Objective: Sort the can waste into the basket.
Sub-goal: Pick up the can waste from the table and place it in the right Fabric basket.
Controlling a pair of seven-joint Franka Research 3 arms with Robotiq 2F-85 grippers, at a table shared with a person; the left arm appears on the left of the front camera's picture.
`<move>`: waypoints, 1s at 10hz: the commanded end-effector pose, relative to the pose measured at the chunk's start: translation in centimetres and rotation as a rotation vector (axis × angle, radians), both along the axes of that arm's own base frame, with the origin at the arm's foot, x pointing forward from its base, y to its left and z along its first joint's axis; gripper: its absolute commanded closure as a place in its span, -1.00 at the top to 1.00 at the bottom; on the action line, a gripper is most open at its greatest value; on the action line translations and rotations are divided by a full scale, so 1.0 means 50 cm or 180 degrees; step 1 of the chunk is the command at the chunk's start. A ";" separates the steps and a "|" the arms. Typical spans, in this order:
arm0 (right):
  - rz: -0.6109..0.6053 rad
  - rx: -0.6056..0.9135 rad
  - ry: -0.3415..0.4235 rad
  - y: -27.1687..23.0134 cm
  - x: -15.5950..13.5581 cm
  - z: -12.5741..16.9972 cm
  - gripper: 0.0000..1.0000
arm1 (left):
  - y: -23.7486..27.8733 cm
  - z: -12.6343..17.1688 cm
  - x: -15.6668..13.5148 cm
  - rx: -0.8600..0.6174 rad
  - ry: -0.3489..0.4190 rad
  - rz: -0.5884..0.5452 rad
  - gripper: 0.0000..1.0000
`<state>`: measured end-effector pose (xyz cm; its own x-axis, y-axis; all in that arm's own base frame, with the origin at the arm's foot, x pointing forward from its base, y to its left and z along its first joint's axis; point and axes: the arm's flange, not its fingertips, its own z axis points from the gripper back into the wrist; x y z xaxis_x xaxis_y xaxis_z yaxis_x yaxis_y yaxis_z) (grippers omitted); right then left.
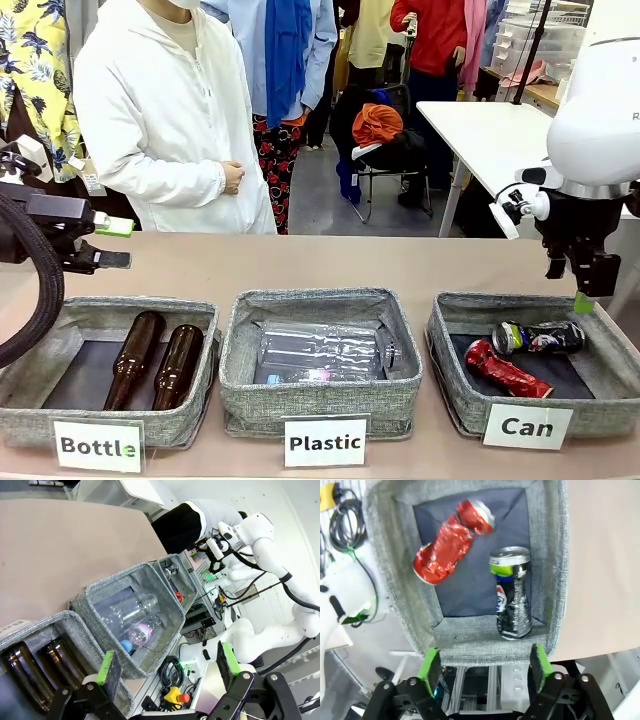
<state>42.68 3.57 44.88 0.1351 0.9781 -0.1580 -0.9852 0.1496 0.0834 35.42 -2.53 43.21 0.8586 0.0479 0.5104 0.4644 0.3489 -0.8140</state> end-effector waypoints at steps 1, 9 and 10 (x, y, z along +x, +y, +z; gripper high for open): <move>-0.0292 0.0158 0.0100 0.004 0.012 0.015 1.00 | 0.001 -0.002 -0.003 -0.0016 -0.0054 -0.0013 1.00; -0.5145 0.5098 0.1120 -0.103 0.080 0.005 1.00 | 0.001 -0.002 -0.003 -0.0016 -0.0054 -0.0013 1.00; -0.5417 0.5619 0.0653 -0.129 0.058 0.007 1.00 | 0.001 -0.002 -0.003 -0.0016 -0.0054 -0.0013 1.00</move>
<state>46.74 -3.03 44.49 0.9256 0.3510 0.1420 -0.3253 0.5452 0.7727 35.43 -2.52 43.21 0.8586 0.0484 0.5103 0.4641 0.3492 -0.8140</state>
